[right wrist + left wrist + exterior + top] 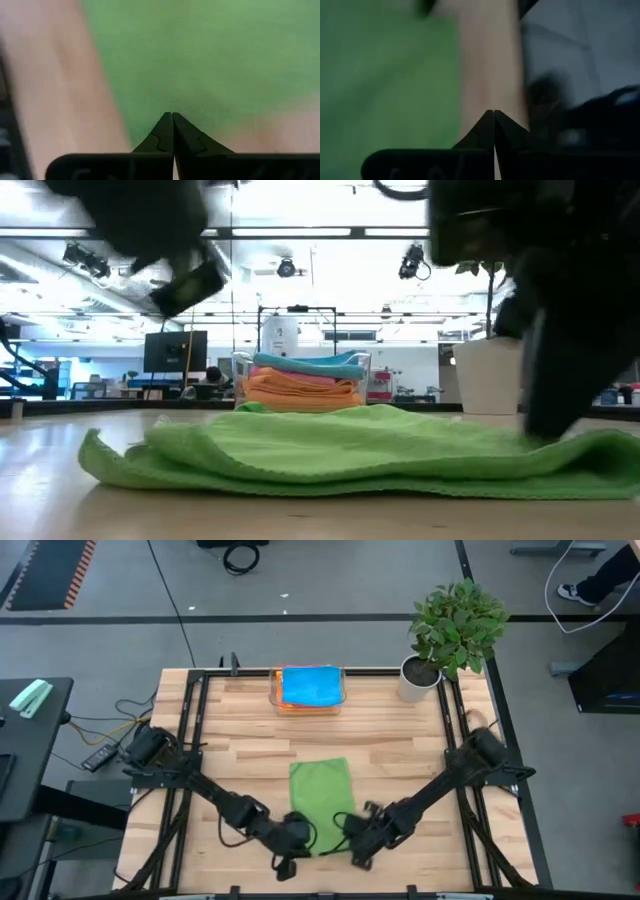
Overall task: Fold microfiber towels
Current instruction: Fold the green microfiber towel
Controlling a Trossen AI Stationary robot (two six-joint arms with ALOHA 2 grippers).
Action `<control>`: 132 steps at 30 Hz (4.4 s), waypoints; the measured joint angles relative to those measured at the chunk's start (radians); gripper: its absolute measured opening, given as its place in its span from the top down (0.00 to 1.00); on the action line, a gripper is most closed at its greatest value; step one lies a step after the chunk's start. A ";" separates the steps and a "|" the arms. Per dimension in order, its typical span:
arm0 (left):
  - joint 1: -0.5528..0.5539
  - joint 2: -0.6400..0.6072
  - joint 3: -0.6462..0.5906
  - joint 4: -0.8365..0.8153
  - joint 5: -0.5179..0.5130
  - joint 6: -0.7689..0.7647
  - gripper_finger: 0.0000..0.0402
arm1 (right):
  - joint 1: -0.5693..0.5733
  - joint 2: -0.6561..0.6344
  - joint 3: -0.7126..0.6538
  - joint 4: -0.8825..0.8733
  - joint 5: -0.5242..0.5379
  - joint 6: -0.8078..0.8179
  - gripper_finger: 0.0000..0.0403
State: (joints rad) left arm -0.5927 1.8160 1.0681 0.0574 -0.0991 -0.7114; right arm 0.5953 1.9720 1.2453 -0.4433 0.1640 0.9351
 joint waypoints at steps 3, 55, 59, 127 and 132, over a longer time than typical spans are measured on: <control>0.033 -0.016 0.048 0.083 0.001 0.112 0.97 | -0.009 -0.115 0.001 -0.208 0.013 -0.021 0.99; 0.079 0.165 0.098 -0.227 0.212 0.564 0.93 | 0.068 -0.309 -0.138 -0.074 0.221 0.158 0.99; 0.078 0.161 0.097 -0.230 0.213 0.571 0.98 | 0.068 -0.309 -0.138 -0.074 0.221 0.157 0.99; -0.022 0.052 0.099 -0.477 0.257 0.358 0.97 | 0.008 0.102 -0.097 0.506 -0.106 0.009 0.99; -0.023 0.066 0.098 -0.478 0.260 0.323 0.87 | -0.008 0.069 -0.103 0.492 -0.104 -0.014 0.99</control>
State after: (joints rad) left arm -0.6155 1.8824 1.1660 -0.4207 0.1611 -0.3880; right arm 0.5869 2.0412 1.1420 0.0483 0.0597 0.9211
